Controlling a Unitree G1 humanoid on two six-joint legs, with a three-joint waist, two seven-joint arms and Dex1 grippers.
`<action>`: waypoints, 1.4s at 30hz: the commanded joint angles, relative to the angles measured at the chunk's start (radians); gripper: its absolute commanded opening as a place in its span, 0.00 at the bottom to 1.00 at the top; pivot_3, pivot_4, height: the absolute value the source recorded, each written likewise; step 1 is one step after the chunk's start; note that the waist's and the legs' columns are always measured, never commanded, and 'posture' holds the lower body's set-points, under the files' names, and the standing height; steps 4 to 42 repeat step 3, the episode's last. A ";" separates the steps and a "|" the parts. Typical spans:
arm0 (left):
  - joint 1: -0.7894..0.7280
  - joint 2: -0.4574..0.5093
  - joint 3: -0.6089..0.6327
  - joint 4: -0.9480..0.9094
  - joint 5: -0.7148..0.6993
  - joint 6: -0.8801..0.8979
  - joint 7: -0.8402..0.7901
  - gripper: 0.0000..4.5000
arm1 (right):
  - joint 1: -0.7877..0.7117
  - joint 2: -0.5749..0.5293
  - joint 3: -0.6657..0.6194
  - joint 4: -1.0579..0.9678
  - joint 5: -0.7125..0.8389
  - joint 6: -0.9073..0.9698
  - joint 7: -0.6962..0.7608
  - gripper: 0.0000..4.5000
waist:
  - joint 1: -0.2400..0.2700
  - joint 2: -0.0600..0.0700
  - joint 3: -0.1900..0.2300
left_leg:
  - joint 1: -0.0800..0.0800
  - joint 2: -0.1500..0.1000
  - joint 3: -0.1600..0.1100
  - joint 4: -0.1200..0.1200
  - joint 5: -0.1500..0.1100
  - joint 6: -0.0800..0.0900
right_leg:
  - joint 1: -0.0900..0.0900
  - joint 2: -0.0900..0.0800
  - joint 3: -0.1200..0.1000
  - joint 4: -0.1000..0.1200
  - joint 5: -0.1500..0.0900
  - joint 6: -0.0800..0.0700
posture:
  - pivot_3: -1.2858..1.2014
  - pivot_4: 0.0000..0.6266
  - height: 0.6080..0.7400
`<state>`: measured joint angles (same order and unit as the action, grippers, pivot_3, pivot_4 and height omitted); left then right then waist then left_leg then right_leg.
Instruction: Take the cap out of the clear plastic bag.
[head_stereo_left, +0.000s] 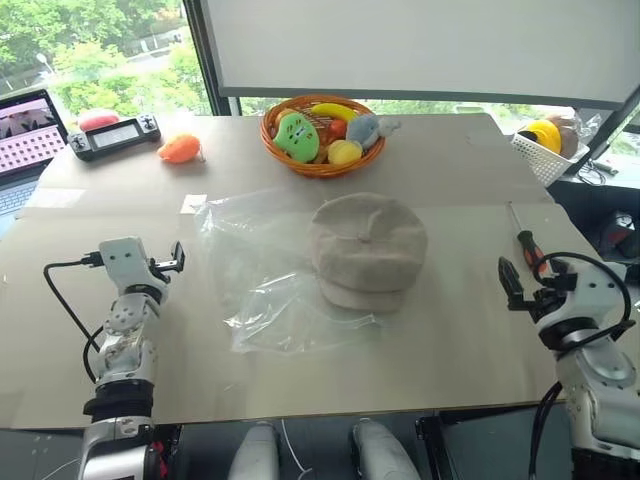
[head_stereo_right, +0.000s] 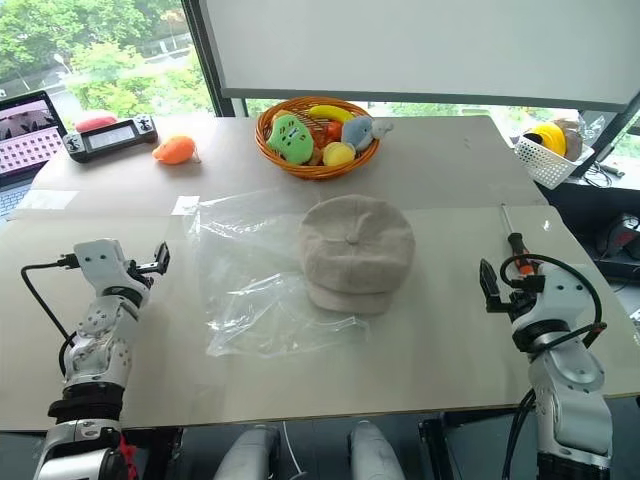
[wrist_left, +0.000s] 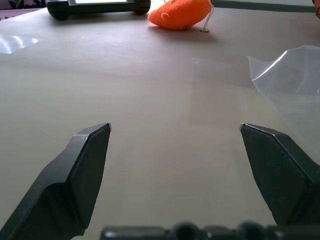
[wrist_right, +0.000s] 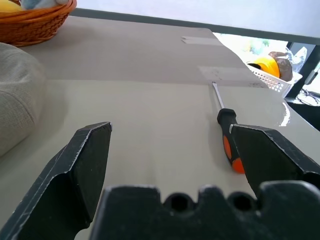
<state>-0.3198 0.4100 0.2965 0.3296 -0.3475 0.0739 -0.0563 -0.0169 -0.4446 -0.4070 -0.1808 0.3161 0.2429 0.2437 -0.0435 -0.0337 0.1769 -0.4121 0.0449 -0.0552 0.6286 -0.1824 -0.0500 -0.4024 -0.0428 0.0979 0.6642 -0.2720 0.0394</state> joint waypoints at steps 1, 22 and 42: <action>0.011 -0.015 0.020 -0.050 0.014 -0.023 -0.010 0.99 | -0.013 0.000 -0.011 0.001 -0.008 -0.040 0.004 1.00 | 0.001 0.000 0.000 | 0.000 0.000 0.000 0.000 0.000 0.000 | 0.000 0.000 0.000 0.000 0.000 0.000 | 0.52 0.24 0.96; 0.018 -0.028 0.020 -0.064 0.017 -0.023 -0.011 0.99 | -0.017 -0.001 -0.009 0.012 -0.009 -0.044 0.008 1.00 | 0.001 0.000 0.000 | 0.000 0.000 0.000 0.000 0.000 0.000 | 0.000 0.000 0.000 0.000 0.000 0.000 | 0.52 0.24 0.96; 0.018 -0.028 0.020 -0.064 0.017 -0.023 -0.011 0.99 | -0.017 -0.001 -0.009 0.012 -0.009 -0.044 0.008 1.00 | 0.001 0.000 0.000 | 0.000 0.000 0.000 0.000 0.000 0.000 | 0.000 0.000 0.000 0.000 0.000 0.000 | 0.52 0.24 0.96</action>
